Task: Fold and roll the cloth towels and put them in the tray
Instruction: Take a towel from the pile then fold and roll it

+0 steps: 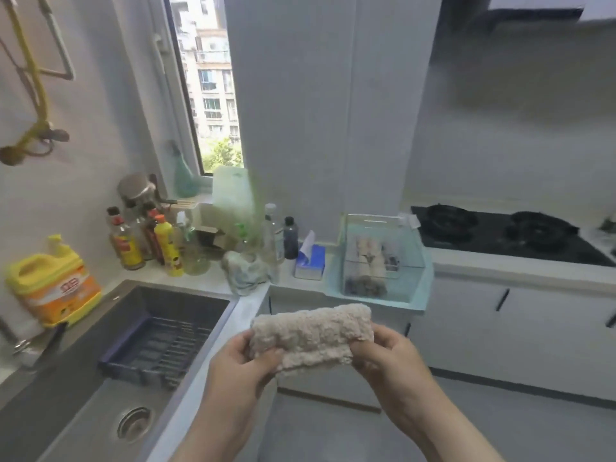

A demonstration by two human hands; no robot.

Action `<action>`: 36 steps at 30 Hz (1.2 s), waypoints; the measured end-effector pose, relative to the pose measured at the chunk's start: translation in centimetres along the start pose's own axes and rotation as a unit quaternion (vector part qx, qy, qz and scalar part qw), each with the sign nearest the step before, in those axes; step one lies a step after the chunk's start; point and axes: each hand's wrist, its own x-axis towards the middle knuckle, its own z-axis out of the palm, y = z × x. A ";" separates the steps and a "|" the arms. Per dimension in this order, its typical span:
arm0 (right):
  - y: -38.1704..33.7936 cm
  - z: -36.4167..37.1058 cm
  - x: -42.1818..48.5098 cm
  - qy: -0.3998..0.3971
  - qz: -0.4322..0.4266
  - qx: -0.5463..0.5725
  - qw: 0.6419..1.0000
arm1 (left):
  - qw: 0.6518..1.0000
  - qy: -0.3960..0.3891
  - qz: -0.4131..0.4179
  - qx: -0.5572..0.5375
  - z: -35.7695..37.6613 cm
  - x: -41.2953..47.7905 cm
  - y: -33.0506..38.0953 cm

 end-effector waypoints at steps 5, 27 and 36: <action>-5.3 -6.2 4.2 0.065 -0.001 0.010 0.998 | 0.998 -0.062 -0.015 0.008 8.0 6.3 -1.5; -9.7 -20.0 41.7 0.265 0.095 0.242 0.929 | 0.971 -0.155 -0.048 0.174 25.0 42.7 -13.3; -10.8 -24.2 46.0 0.348 0.105 0.019 0.931 | 0.620 -0.419 0.236 0.620 22.5 50.8 -18.7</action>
